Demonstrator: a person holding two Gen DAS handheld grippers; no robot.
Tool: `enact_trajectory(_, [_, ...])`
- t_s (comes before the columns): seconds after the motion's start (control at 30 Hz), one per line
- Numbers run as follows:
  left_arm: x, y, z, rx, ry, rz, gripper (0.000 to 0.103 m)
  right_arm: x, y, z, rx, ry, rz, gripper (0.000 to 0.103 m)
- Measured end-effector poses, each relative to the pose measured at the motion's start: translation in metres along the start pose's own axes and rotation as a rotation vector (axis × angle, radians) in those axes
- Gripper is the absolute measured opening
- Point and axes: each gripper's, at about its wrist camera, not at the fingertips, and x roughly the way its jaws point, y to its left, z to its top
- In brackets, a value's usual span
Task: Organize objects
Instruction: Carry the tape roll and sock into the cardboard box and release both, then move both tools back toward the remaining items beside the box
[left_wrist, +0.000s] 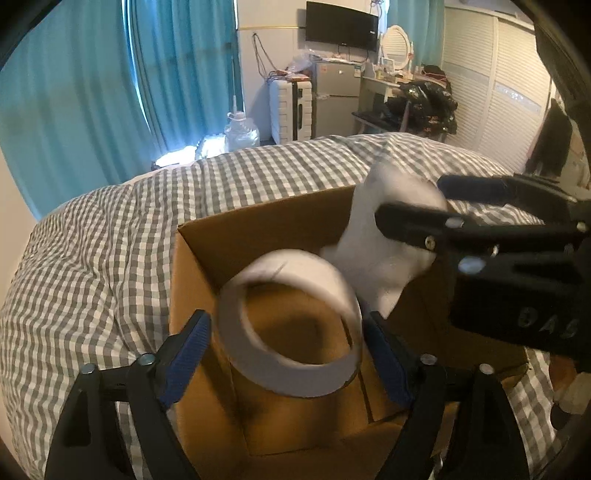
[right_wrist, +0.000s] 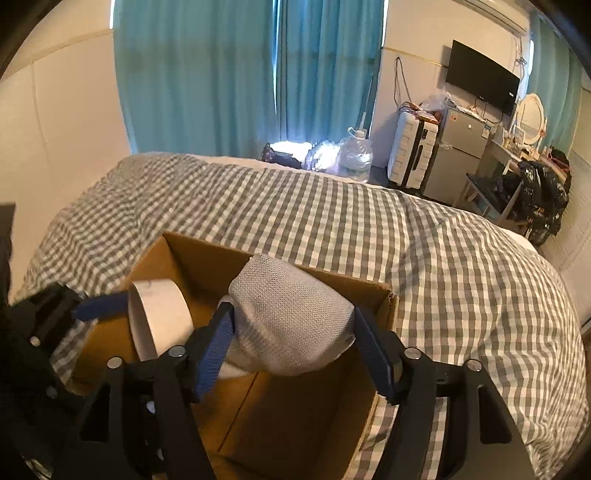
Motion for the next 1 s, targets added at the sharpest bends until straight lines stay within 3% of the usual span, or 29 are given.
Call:
enact_trajectory(0.07, [-0.008,0.000,0.000,-0.005,-0.022,0.008,0.098,-0.009,-0.004,0.003,0.021,-0.026,0.000,0.085])
enact_trajectory(0.2, [-0.029,0.004,0.000,-0.031,-0.032,0.018,0.099,-0.041,-0.010,0.010,0.061,-0.089,-0.001,0.088])
enact_trajectory(0.53, [-0.144,0.002,0.015,-0.066,-0.142,0.073,0.100,-0.163,-0.013,0.022,0.064,-0.209,-0.064,0.088])
enact_trajectory(0.77, [-0.227,-0.001,0.007,-0.098,-0.211,0.082,0.100,-0.259,0.000,0.014,0.040,-0.295,-0.061,0.088])
enact_trajectory(1.0, [-0.280,-0.003,-0.008,-0.115,-0.270,0.123,0.100,-0.317,0.017,-0.004,0.012,-0.347,-0.065,0.088])
